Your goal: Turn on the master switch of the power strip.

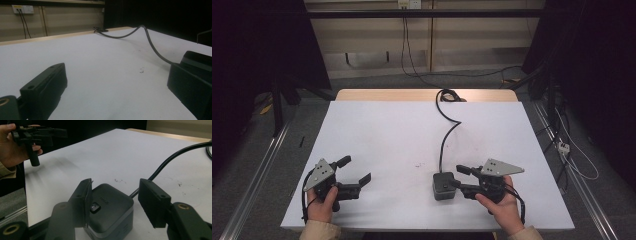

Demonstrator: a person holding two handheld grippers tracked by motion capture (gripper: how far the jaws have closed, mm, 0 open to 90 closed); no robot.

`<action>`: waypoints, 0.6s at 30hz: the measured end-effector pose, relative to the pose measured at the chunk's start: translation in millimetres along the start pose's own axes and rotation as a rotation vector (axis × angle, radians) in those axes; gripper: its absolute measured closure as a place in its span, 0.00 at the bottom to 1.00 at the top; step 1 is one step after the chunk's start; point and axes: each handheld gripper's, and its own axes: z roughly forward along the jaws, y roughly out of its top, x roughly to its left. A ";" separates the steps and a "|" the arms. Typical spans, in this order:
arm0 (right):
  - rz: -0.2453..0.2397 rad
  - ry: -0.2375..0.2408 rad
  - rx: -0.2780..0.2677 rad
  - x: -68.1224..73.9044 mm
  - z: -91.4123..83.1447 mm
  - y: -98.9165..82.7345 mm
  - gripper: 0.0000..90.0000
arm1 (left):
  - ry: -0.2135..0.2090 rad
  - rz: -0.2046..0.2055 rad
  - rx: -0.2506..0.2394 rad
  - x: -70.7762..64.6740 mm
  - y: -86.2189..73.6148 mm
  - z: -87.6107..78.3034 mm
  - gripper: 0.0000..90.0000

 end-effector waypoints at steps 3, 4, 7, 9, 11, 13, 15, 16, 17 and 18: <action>0.003 0.004 0.002 0.9 1.3 0.5 0.52 | 0.000 -0.002 0.000 -0.1 0.1 0.0 0.02; 0.000 0.006 0.003 1.1 2.0 0.7 0.53 | -0.001 0.001 0.001 0.0 0.1 -0.1 0.02; -0.004 0.012 0.007 1.7 3.7 1.7 0.57 | -0.001 0.002 0.001 0.1 0.0 -0.6 0.03; -0.004 0.015 0.006 1.6 4.0 1.8 0.58 | 0.000 -0.003 -0.002 0.0 -0.4 -1.1 0.03; -0.005 0.019 0.005 1.5 4.7 2.3 0.59 | 0.001 -0.001 -0.001 0.2 -0.5 -2.1 0.03; -0.005 0.021 0.005 1.6 5.3 2.9 0.60 | 0.003 -0.002 -0.003 0.4 -0.5 -2.7 0.03; -0.005 0.024 0.007 1.8 6.0 3.3 0.61 | 0.005 -0.002 -0.003 0.5 -0.5 -3.0 0.03; -0.006 0.024 0.009 1.8 6.3 3.5 0.61 | 0.005 -0.002 -0.003 0.5 -0.6 -3.1 0.03; -0.006 0.028 0.011 1.8 6.5 3.6 0.62 | 0.005 -0.002 -0.001 0.4 -0.6 -3.2 0.03; -0.009 0.031 0.012 1.8 6.5 3.7 0.63 | 0.006 -0.002 -0.002 0.4 -0.7 -3.2 0.03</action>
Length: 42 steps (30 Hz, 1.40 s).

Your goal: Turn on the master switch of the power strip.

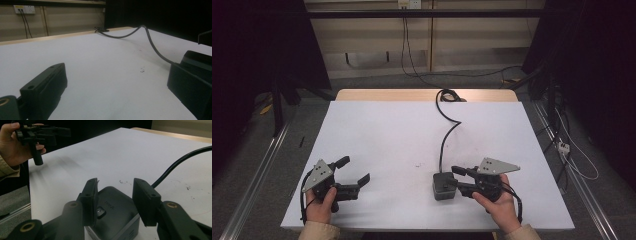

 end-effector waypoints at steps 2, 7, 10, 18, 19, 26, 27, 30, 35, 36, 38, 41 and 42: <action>0.000 0.002 0.000 0.0 -0.2 0.2 0.64 | 0.000 0.000 -0.001 0.0 0.2 0.1 0.03; 0.001 0.010 0.006 0.4 -1.3 0.2 0.68 | -0.003 0.001 0.000 -0.2 0.1 1.0 0.03; 0.001 0.017 0.010 1.1 -1.8 0.7 0.71 | -0.004 0.003 -0.001 -0.2 0.4 1.3 0.03; -0.001 0.036 0.017 1.8 -0.7 1.5 0.80 | -0.004 0.001 0.001 0.0 -0.2 0.8 0.03; 0.000 0.039 0.020 2.2 -0.6 1.6 0.81 | -0.005 0.003 0.002 0.1 -0.3 0.5 0.03; -0.020 0.054 0.040 4.4 2.4 1.9 0.85 | 0.002 -0.007 -0.003 0.1 -0.6 -0.6 0.03; -0.018 0.055 0.043 4.6 2.5 1.7 0.86 | 0.002 -0.007 -0.003 0.0 -0.6 -0.2 0.03; -0.015 0.057 0.042 4.3 2.0 1.3 0.88 | -0.005 -0.003 0.002 -0.3 -0.8 0.5 0.03; -0.016 0.060 0.044 3.7 1.7 0.3 0.90 | -0.007 -0.002 0.003 0.3 -0.8 1.1 0.03; -0.017 0.059 0.045 3.7 1.7 0.2 0.91 | -0.007 -0.002 0.003 0.3 -0.8 1.2 0.03; -0.016 0.062 0.045 3.8 1.6 0.0 0.92 | -0.007 -0.003 0.004 -0.2 -0.8 1.7 0.03; -0.016 0.063 0.047 4.1 1.4 -0.2 0.93 | -0.011 -0.001 0.005 -0.4 -0.9 2.6 0.03; -0.016 0.063 0.047 4.1 1.4 -0.2 0.93 | -0.011 0.000 0.006 -0.4 -0.9 2.7 0.03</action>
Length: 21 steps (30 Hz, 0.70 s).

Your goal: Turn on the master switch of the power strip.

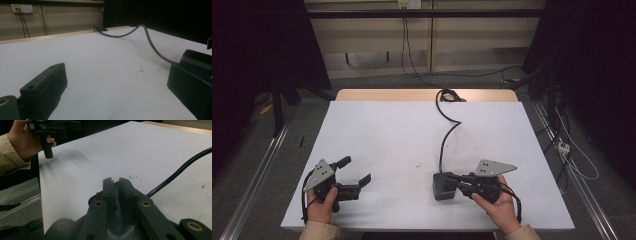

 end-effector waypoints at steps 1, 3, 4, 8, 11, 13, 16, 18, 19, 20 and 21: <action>0.000 -0.001 -0.001 0.1 -0.1 0.0 0.94 | 0.000 0.000 -0.001 0.0 0.0 0.1 0.03; 0.004 0.002 -0.003 -0.1 -0.3 -0.1 0.95 | 0.000 0.001 0.001 0.1 0.0 0.1 0.03; 0.004 0.002 -0.003 -0.1 -0.3 -0.1 0.95 | 0.000 0.001 0.001 0.1 -0.1 0.1 0.03; 0.006 0.013 0.002 0.1 -0.3 -0.2 0.98 | 0.001 0.001 0.003 -0.2 -0.1 0.6 0.03; 0.004 0.015 0.001 0.4 -0.4 -0.2 0.99 | -0.002 0.004 0.002 -0.3 0.1 0.8 0.03; 0.004 0.016 0.001 0.4 -0.5 -0.4 1.00 | -0.003 0.005 0.003 -0.3 0.1 0.9 0.03; 0.001 0.017 0.005 0.5 0.1 -0.8 1.00 | -0.002 0.006 0.004 0.0 0.0 0.9 0.03; -0.001 0.017 0.011 1.0 0.7 -1.0 1.00 | -0.003 0.005 0.003 0.0 0.0 1.0 0.03; 0.000 0.019 0.012 1.2 1.0 -1.2 1.00 | -0.003 0.005 0.004 -0.3 0.0 1.1 0.03; -0.002 0.018 0.016 1.3 1.4 -1.5 1.00 | -0.004 0.005 0.004 -0.3 0.0 1.2 0.03; -0.006 0.019 0.020 1.4 1.9 -1.8 1.00 | -0.004 0.002 0.003 -0.6 0.0 1.2 0.03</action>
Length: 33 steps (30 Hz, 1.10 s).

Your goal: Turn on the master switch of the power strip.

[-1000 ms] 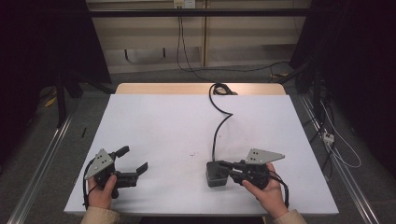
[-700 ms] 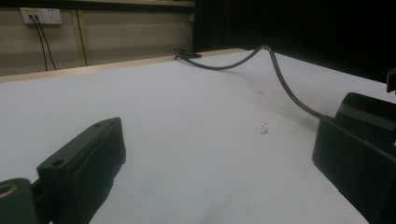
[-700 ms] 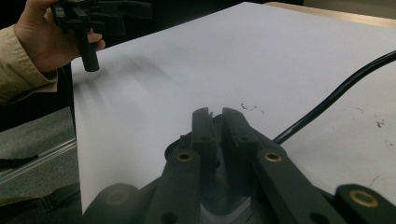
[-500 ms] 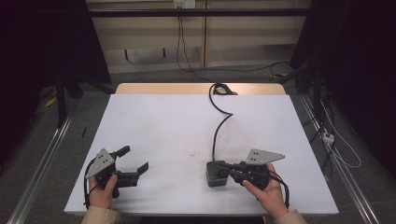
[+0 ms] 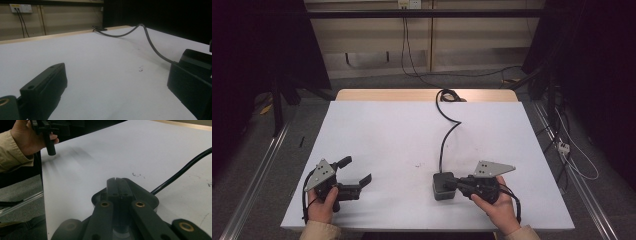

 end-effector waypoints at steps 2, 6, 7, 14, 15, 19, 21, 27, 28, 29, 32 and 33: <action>-0.003 0.003 0.005 0.4 1.5 -0.8 1.00 | 0.000 0.002 0.000 0.1 0.1 0.0 0.03; -0.004 0.003 0.012 0.9 2.1 -1.1 1.00 | 0.000 0.002 0.000 0.3 0.0 -0.1 0.03; -0.005 0.003 0.013 0.8 2.2 -1.2 1.00 | 0.000 0.002 -0.001 0.3 0.0 -0.1 0.03; -0.015 -0.004 0.023 0.7 3.4 -2.3 1.00 | 0.000 0.002 -0.001 0.2 0.1 -0.1 0.03; -0.016 -0.005 0.029 0.9 3.8 -2.7 1.00 | 0.001 0.002 -0.001 0.2 0.2 -0.1 0.03; -0.023 -0.007 0.029 1.5 5.0 -3.4 1.00 | 0.001 0.002 -0.001 0.3 0.2 -0.3 0.03; -0.022 -0.007 0.026 1.6 5.0 -3.9 1.00 | 0.001 0.006 -0.001 0.5 0.4 -0.5 0.03; -0.013 0.000 0.021 0.4 5.3 -5.9 1.00 | 0.001 0.002 -0.002 0.0 0.2 -0.6 0.03; -0.015 0.001 0.020 0.3 5.4 -6.1 1.00 | 0.001 0.001 -0.002 -0.1 0.2 -0.6 0.03; -0.014 0.000 0.021 0.3 5.3 -6.3 1.00 | 0.000 0.001 -0.002 -0.1 0.3 -0.5 0.03; -0.019 -0.002 0.015 0.5 5.6 -7.4 1.00 | 0.001 0.002 -0.004 -0.4 0.5 -0.4 0.02; -0.023 -0.004 0.015 0.9 5.7 -7.3 1.00 | 0.000 0.006 -0.003 -0.2 0.5 -0.4 0.03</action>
